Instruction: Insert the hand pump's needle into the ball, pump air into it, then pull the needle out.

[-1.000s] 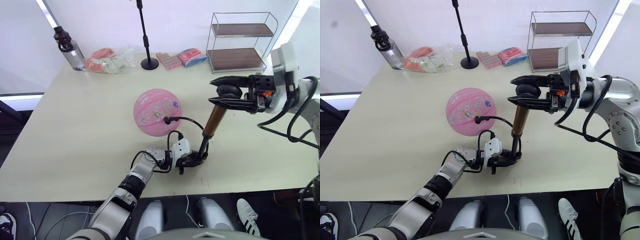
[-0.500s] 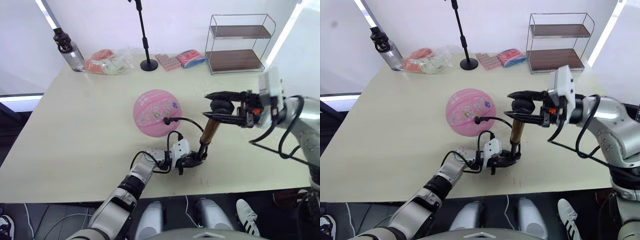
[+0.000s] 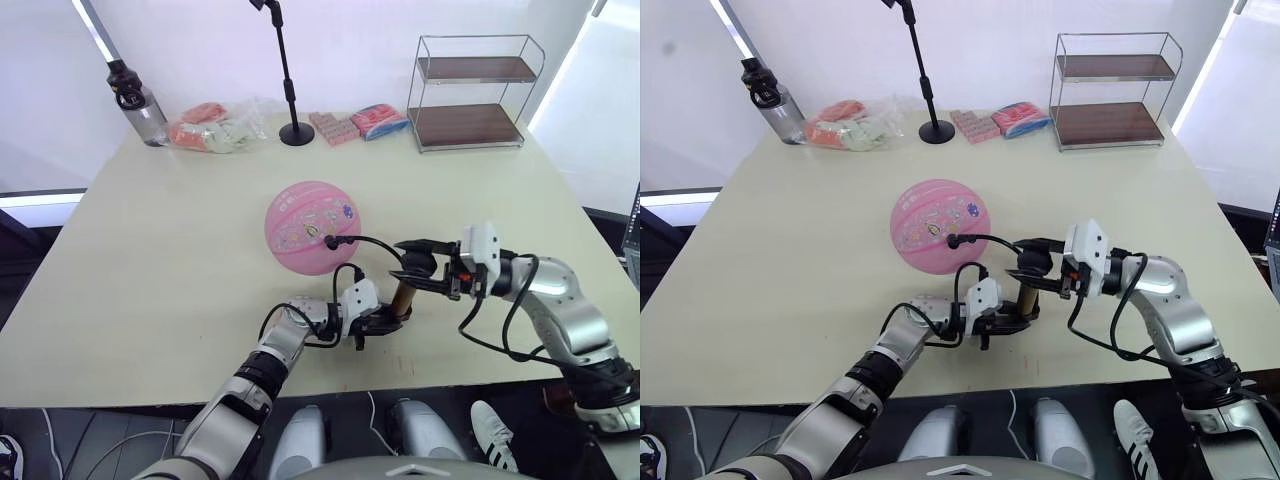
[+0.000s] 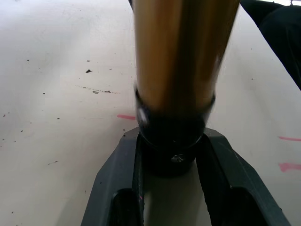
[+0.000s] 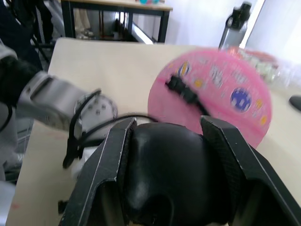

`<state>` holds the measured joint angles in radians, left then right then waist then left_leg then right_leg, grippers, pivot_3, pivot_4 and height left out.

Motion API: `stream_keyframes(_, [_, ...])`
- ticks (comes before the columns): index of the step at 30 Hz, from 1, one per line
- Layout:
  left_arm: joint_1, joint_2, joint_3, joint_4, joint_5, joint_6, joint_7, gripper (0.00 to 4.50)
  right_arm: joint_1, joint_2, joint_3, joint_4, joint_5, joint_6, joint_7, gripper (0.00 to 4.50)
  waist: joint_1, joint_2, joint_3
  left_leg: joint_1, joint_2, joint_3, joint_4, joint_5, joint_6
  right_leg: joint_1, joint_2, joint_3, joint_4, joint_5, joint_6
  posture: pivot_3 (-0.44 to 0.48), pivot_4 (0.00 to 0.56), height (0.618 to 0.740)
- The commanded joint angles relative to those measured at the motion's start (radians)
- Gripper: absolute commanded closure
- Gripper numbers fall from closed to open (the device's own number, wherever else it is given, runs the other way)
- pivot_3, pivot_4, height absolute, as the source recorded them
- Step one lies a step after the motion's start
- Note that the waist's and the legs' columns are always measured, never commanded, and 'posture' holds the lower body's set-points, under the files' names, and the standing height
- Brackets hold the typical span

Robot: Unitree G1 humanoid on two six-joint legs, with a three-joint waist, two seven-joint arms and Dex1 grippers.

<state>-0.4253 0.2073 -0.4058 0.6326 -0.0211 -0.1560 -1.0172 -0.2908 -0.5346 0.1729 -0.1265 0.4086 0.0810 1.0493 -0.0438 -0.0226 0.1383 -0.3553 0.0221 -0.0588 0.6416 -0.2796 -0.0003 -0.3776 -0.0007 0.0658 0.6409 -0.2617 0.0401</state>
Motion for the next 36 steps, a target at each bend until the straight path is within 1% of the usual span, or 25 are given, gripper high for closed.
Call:
stream_keyframes(1, [0.064, 0.049, -0.020, 0.121, 0.071, 0.093, 0.024, 3.39, 0.019, -0.019, 0.022, 0.039, -0.049, 0.031, 0.007, 2.85, 0.000, -0.001, 0.000, 0.000, 0.000, 0.000, 0.000, 0.000, 0.000, 0.000, 0.000, 0.000, 0.000, 0.000, 0.000, 0.000, 0.150, 0.740])
stream_keyframes(7, [0.059, 0.043, -0.019, 0.131, 0.071, 0.090, 0.026, 3.39, -0.062, -0.078, -0.052, -0.062, 0.035, 0.117, 0.027, 2.85, 0.002, 0.002, 0.003, -0.001, 0.000, -0.001, 0.000, 0.000, 0.000, -0.001, -0.001, 0.000, 0.000, 0.000, 0.000, 0.000, 0.150, 0.740])
stream_keyframes(9, [0.058, 0.040, -0.020, 0.134, 0.071, 0.089, 0.027, 3.39, -0.102, -0.095, -0.088, -0.110, 0.098, 0.185, 0.017, 2.85, 0.003, 0.003, 0.004, -0.003, 0.000, -0.001, 0.000, 0.000, 0.000, -0.002, -0.001, -0.001, 0.000, 0.000, 0.000, 0.000, 0.150, 0.740])
stream_keyframes(12, [0.057, 0.036, -0.021, 0.138, 0.071, 0.088, 0.026, 3.39, -0.166, -0.129, -0.139, -0.163, 0.170, 0.273, 0.009, 2.85, 0.004, 0.007, 0.008, -0.006, -0.001, -0.001, 0.001, 0.000, 0.000, -0.004, -0.002, 0.000, 0.000, 0.000, 0.000, 0.000, 0.150, 0.740])
stream_keyframes(16, [0.056, 0.036, -0.021, 0.141, 0.070, 0.087, 0.025, 3.39, -0.270, -0.163, -0.222, -0.210, 0.311, 0.422, -0.027, 2.85, 0.005, 0.007, 0.011, -0.007, -0.001, -0.002, 0.002, 0.000, 0.000, -0.004, -0.003, 0.000, 0.000, 0.000, 0.000, 0.000, 0.150, 0.740])
stream_keyframes(21, [0.057, 0.035, -0.021, 0.141, 0.070, 0.087, 0.027, 3.39, -0.386, -0.196, -0.304, -0.219, 0.435, 0.542, -0.060, 2.85, 0.006, 0.006, 0.012, -0.007, -0.001, -0.002, 0.002, 0.000, 0.000, -0.004, -0.003, -0.001, 0.000, 0.000, 0.000, 0.000, 0.150, 0.740])
stream_keyframes(23, [0.057, 0.035, -0.021, 0.142, 0.070, 0.086, 0.027, 3.39, -0.446, -0.215, -0.337, -0.204, 0.475, 0.581, -0.070, 2.85, 0.004, 0.008, 0.013, -0.007, -0.001, -0.002, 0.002, 0.000, 0.000, -0.005, -0.004, 0.000, 0.000, 0.000, 0.000, 0.000, 0.150, 0.740])
stream_keyframes(27, [0.056, 0.035, -0.022, 0.144, 0.070, 0.085, 0.028, 3.39, -0.507, -0.233, -0.365, -0.192, 0.523, 0.629, -0.081, 2.85, 0.006, 0.007, 0.016, -0.008, -0.001, -0.001, 0.002, 0.000, 0.000, -0.006, -0.004, -0.001, 0.000, 0.000, 0.000, 0.000, 0.150, 0.740])
stream_keyframes(30, [0.055, 0.035, -0.022, 0.147, 0.069, 0.084, 0.029, 3.39, -0.513, -0.235, -0.362, -0.198, 0.528, 0.644, -0.085, 2.85, 0.008, 0.008, 0.016, -0.012, -0.001, -0.001, 0.002, 0.000, 0.000, -0.009, -0.005, -0.001, 0.000, 0.001, 0.001, 0.000, 0.150, 0.740])
stream_keyframes(34, [0.054, 0.033, -0.024, 0.149, 0.069, 0.084, 0.029, 3.39, -0.387, -0.241, -0.283, -0.234, 0.418, 0.581, -0.040, 2.85, 0.009, 0.007, 0.015, -0.013, -0.002, -0.001, 0.002, 0.000, 0.000, -0.010, -0.008, -0.001, 0.000, 0.001, 0.000, 0.000, 0.150, 0.740])
stream_keyframes(36, [0.052, 0.033, -0.024, 0.151, 0.069, 0.083, 0.030, 3.39, -0.327, -0.222, -0.255, -0.241, 0.379, 0.540, -0.036, 2.85, 0.008, 0.006, 0.014, -0.013, -0.002, -0.001, 0.002, 0.000, 0.000, -0.010, -0.007, -0.002, 0.000, 0.001, 0.001, 0.000, 0.150, 0.740])
